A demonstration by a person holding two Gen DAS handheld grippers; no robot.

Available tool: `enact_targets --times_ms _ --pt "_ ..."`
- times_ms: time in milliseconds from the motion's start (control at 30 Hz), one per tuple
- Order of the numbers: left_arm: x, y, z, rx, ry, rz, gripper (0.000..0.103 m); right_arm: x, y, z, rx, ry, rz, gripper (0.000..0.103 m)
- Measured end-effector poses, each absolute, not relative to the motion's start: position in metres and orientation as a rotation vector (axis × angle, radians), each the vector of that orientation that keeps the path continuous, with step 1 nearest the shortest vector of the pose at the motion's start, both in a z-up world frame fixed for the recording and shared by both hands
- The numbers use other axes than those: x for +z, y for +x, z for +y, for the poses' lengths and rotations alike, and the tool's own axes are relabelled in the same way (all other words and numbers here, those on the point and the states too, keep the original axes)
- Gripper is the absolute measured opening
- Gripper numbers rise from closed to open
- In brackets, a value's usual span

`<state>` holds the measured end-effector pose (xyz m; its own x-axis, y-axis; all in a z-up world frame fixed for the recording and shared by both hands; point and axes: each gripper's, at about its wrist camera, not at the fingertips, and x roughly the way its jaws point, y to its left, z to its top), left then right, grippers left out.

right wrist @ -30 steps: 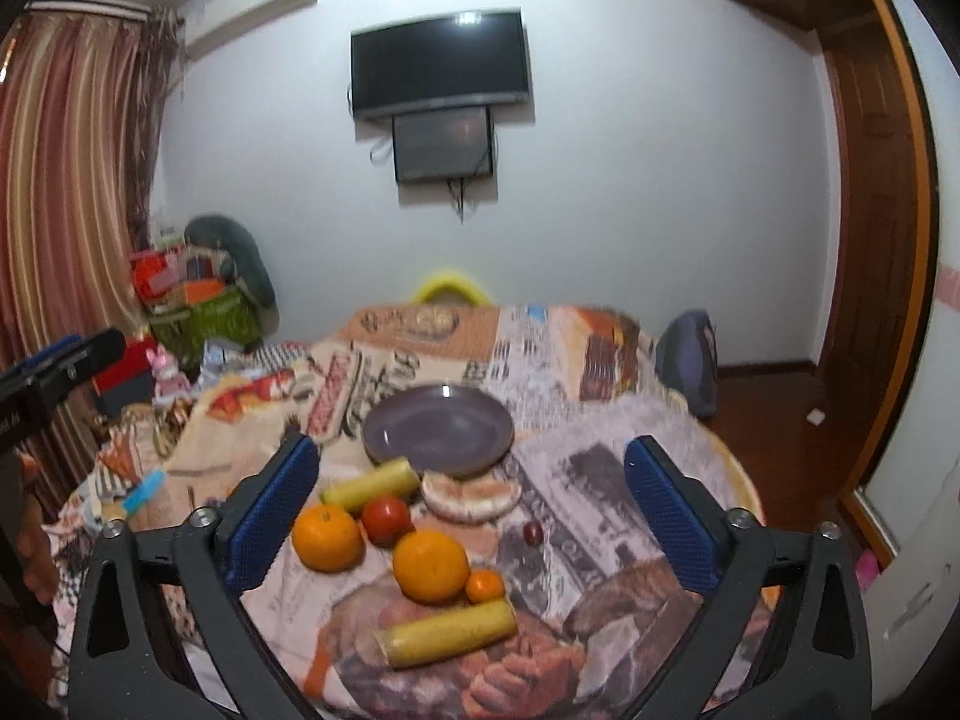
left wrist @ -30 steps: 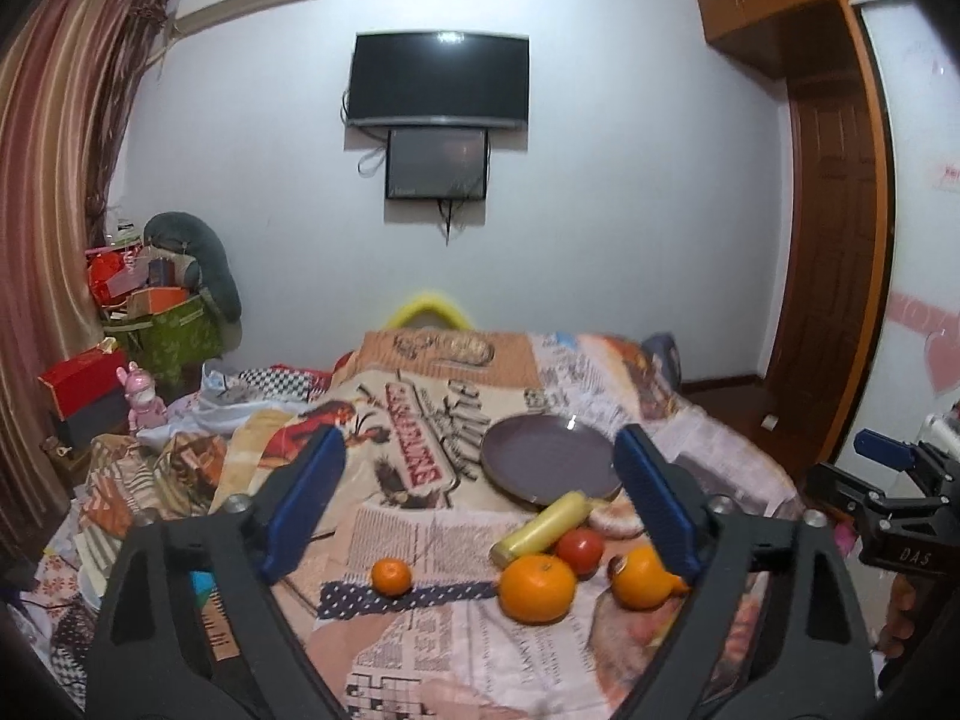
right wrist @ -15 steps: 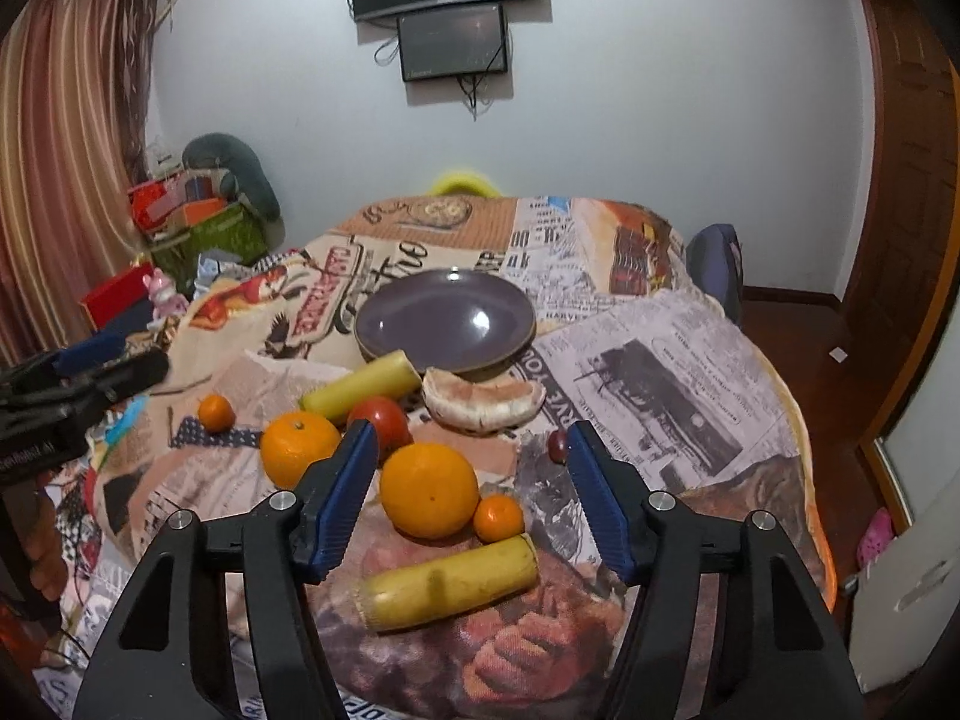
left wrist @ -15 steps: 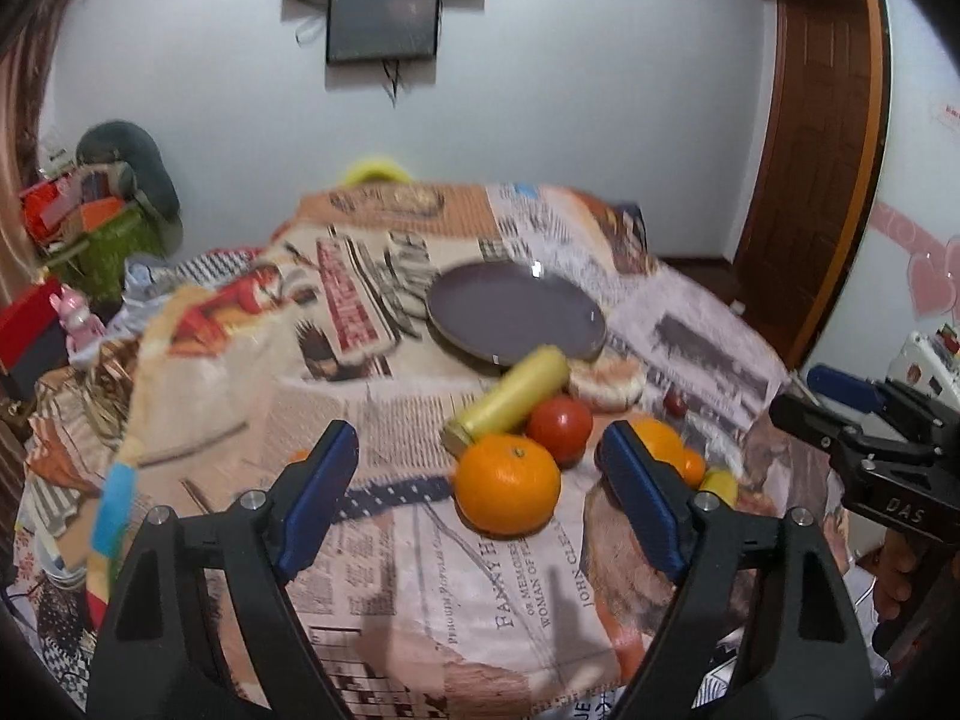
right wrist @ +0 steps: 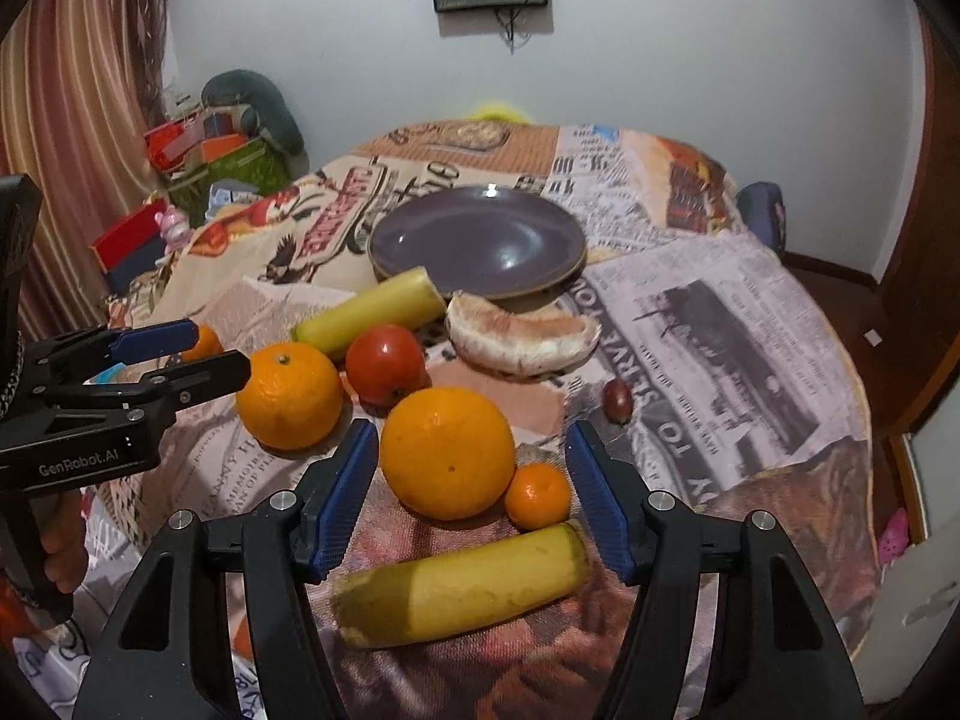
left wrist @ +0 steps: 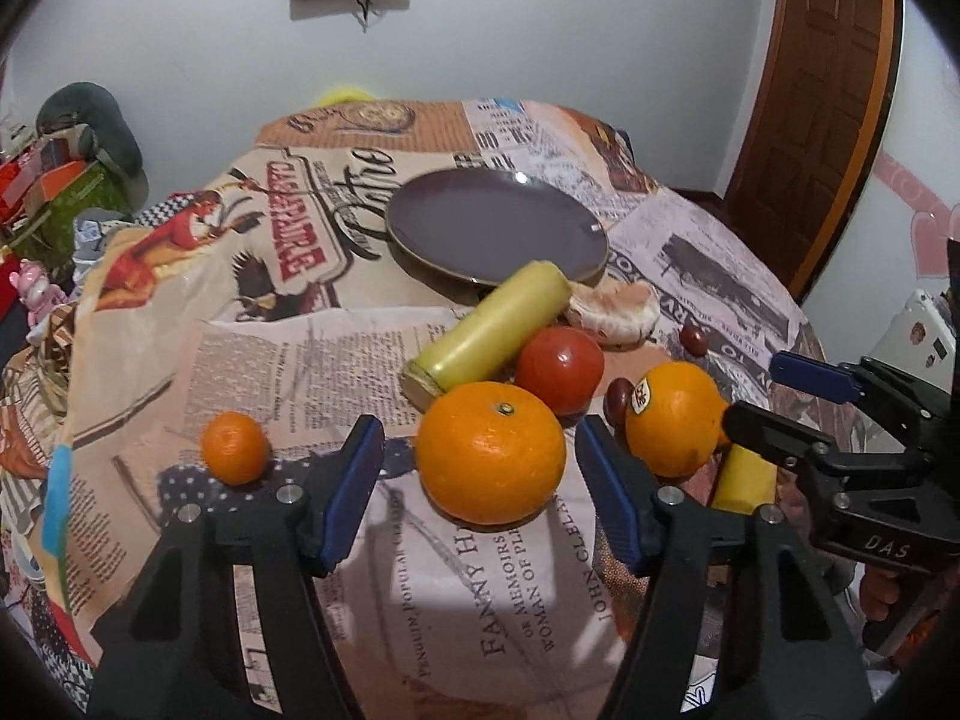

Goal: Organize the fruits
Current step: 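Lower the left gripper toward the large orange while the right gripper approaches the stickered orange, then close the left gripper on the large orange while the right gripper grasps the stickered orange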

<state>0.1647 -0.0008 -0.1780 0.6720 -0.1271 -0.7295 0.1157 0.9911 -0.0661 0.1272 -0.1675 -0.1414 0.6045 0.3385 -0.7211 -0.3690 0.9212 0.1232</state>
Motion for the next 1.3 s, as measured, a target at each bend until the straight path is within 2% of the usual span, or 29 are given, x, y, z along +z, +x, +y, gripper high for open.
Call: enact_targets --times_ms 267,733,1300 --pt "-0.200 0.183 -0.004 -0.158 -0.025 0.906 0.066 -0.157 0.137 -0.160 0.439 -0.043 0.871 0.061" --pt "-0.206 0.193 -0.012 -0.176 0.011 0.899 0.067 -0.173 0.150 -0.152 0.484 -0.034 0.918 0.064" --pt "-0.209 0.198 -0.008 -0.189 -0.027 0.913 0.068 -0.170 0.151 -0.158 0.496 0.037 0.937 0.061"
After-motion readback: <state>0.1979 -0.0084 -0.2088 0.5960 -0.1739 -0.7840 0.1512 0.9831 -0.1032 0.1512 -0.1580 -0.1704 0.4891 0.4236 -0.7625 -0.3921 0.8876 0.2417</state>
